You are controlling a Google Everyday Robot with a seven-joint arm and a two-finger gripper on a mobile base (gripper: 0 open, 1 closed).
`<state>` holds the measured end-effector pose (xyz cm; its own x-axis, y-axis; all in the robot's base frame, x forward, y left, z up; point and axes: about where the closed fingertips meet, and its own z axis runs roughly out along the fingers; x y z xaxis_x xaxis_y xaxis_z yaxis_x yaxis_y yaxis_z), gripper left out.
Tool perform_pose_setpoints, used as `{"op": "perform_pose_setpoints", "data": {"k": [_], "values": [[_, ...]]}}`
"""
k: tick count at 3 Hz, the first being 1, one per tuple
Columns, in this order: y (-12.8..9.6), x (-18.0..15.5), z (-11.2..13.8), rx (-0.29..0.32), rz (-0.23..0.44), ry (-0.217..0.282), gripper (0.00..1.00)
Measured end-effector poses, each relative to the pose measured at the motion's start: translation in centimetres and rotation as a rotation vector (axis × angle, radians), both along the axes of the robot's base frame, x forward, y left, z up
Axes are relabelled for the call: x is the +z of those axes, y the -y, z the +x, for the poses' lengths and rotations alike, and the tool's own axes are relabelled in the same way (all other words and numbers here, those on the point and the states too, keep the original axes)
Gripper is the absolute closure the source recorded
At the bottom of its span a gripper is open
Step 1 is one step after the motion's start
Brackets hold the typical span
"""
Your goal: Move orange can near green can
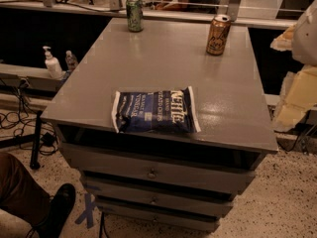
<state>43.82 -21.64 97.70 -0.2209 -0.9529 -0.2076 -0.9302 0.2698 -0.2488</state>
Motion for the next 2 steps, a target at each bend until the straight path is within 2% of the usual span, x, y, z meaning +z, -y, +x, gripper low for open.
{"op": "perform_pose_setpoints", "data": {"k": [1, 2], "values": [[0.0, 0.0, 0.0, 0.000, 0.000, 0.000, 0.00], [-0.3, -0.6, 1.6, -0.013, 0.052, 0.021, 0.00]]}}
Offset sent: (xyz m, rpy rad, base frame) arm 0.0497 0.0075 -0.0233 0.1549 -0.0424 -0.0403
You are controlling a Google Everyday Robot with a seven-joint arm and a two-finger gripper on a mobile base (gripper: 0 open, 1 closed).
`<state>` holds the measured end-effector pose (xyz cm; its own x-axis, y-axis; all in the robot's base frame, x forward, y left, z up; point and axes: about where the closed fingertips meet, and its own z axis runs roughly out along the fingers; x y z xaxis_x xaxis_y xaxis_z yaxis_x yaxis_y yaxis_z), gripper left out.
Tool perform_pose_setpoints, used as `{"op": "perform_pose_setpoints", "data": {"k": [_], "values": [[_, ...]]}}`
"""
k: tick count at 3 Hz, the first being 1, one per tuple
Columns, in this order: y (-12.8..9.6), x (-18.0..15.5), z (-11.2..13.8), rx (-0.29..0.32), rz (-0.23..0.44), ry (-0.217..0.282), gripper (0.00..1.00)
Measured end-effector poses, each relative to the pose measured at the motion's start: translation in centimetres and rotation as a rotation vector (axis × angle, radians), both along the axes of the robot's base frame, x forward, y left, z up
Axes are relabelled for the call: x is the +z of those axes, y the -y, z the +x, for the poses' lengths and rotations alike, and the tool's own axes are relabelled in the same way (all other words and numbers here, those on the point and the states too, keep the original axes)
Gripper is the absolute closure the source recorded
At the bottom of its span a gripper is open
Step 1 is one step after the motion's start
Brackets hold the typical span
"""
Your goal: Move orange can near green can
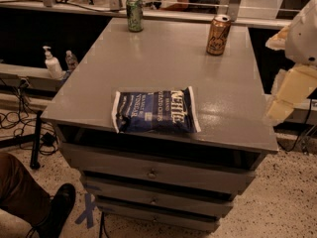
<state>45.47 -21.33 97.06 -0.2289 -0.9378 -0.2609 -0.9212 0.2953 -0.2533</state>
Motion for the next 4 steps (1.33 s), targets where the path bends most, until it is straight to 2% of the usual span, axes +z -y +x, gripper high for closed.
{"op": "perform_pose_setpoints", "data": {"k": [1, 2, 3, 4], "values": [[0.1, -1.4, 4.0, -0.035, 0.056, 0.046, 0.00], [0.7, -2.3, 9.2, -0.106, 0.148, 0.105, 0.00], [1.3, -3.0, 14.3, -0.194, 0.279, 0.153, 0.00], [1.7, -4.3, 19.2, -0.292, 0.466, 0.194, 0.00]]}}
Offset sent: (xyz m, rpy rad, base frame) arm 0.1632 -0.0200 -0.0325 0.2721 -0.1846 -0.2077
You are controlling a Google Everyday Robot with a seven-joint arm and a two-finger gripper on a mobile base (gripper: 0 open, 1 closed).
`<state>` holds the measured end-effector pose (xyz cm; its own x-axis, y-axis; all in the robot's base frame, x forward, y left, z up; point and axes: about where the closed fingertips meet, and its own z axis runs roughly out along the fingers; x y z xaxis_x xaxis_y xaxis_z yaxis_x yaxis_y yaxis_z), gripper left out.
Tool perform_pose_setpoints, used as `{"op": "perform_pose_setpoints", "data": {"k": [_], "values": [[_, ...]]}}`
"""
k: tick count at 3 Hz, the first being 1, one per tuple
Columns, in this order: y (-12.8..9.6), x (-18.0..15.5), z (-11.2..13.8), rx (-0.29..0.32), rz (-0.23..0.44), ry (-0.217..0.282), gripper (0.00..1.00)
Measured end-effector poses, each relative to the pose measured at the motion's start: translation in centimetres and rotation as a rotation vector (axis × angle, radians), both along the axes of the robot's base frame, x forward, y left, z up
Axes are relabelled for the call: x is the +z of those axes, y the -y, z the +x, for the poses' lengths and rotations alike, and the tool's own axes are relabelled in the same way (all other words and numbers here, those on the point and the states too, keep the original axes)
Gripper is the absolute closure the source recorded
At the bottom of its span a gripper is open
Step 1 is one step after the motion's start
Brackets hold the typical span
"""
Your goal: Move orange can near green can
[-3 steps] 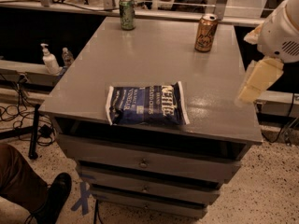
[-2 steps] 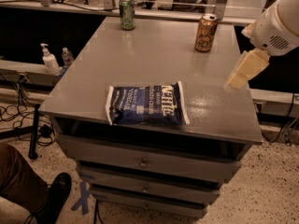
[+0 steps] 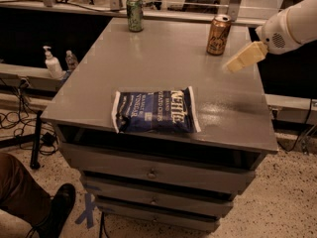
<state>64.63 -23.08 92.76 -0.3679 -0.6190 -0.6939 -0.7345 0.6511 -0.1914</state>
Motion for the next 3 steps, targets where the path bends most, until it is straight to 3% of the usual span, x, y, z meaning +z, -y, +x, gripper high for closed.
{"op": "perform_pose_setpoints", "data": {"k": [1, 2, 3], "values": [[0.0, 0.0, 0.0, 0.000, 0.001, -0.001, 0.00], [-0.1, -0.6, 2.0, -0.049, 0.078, 0.024, 0.00], [0.7, -1.9, 5.4, -0.149, 0.214, 0.072, 0.00]]}}
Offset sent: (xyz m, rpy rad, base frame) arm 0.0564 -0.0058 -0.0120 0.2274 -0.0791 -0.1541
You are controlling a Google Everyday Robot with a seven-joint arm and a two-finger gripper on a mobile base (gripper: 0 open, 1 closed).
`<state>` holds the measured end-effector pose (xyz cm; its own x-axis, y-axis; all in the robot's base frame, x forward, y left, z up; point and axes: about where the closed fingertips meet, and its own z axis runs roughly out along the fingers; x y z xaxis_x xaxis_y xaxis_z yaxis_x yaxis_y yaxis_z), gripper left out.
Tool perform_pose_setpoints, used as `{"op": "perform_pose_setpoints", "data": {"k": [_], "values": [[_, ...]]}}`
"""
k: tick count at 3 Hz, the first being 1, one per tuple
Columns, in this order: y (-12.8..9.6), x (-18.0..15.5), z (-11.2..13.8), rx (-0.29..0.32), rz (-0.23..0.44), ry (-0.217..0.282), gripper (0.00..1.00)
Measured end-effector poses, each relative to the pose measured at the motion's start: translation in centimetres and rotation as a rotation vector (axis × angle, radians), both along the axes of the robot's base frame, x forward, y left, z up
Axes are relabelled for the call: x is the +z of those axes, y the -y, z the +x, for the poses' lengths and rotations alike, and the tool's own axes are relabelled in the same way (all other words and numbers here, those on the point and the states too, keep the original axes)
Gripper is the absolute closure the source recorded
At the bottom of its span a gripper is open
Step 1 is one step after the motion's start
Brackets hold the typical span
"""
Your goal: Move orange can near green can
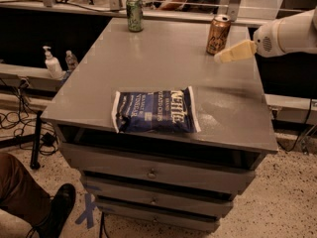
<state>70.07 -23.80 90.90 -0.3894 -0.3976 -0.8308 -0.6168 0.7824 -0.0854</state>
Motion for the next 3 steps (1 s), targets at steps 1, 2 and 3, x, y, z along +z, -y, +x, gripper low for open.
{"op": "perform_pose_setpoints", "data": {"k": [1, 2, 3], "values": [[1.3, -1.0, 3.7, -0.101, 0.121, 0.068, 0.00], [1.4, -1.0, 7.1, -0.157, 0.206, 0.150, 0.00], [0.1, -0.6, 9.5, -0.146, 0.256, 0.209, 0.00]]}}
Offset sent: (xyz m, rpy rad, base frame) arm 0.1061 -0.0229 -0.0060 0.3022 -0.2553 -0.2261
